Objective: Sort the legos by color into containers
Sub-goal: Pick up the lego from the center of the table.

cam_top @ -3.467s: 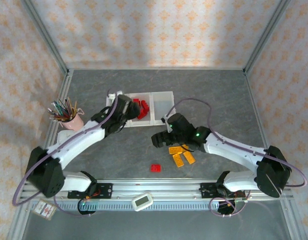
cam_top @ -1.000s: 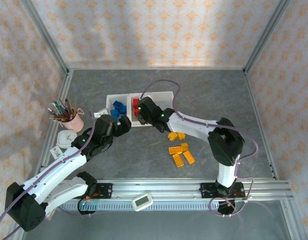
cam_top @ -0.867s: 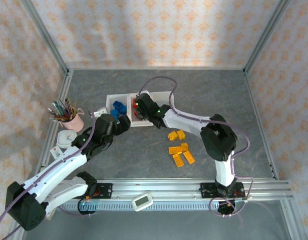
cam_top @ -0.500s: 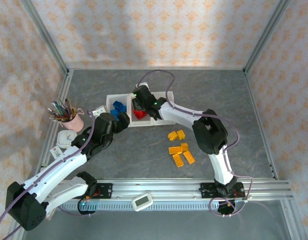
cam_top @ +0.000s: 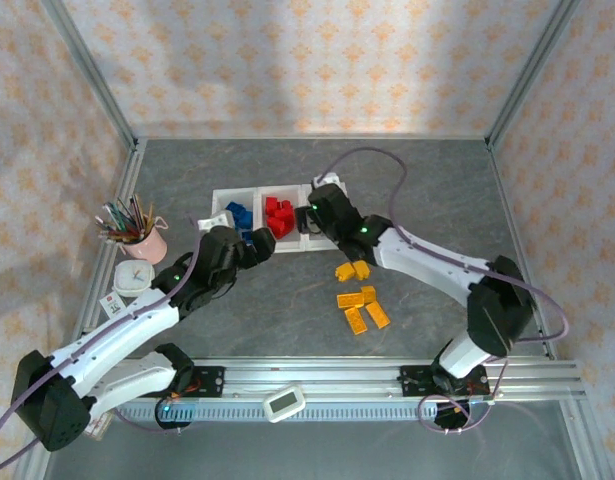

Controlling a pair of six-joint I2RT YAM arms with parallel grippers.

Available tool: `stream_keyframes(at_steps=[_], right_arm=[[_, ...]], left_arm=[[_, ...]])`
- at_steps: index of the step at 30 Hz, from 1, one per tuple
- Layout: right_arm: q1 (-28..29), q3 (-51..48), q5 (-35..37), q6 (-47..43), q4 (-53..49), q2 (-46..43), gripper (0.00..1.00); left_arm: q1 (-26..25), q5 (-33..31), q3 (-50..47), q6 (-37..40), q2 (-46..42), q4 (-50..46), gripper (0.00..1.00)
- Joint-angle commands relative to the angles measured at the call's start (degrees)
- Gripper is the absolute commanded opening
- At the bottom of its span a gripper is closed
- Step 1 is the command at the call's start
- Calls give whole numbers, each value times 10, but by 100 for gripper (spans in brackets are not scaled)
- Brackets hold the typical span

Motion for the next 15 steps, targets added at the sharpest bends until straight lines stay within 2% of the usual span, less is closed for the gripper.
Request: stream_keyframes(at_steps=[1,7,15], right_arm=[[-16,-54,20,48,-52,-44,79],[-40,-136,10,96,-101,-92,86],[-83,-208,-32,111,-87,-90,92]], left_arm=[[-30,0,7,2,14,35,99],[-84,-10,-8,-22,49,87,99],[-109,1,-12,-42,109,140,99]])
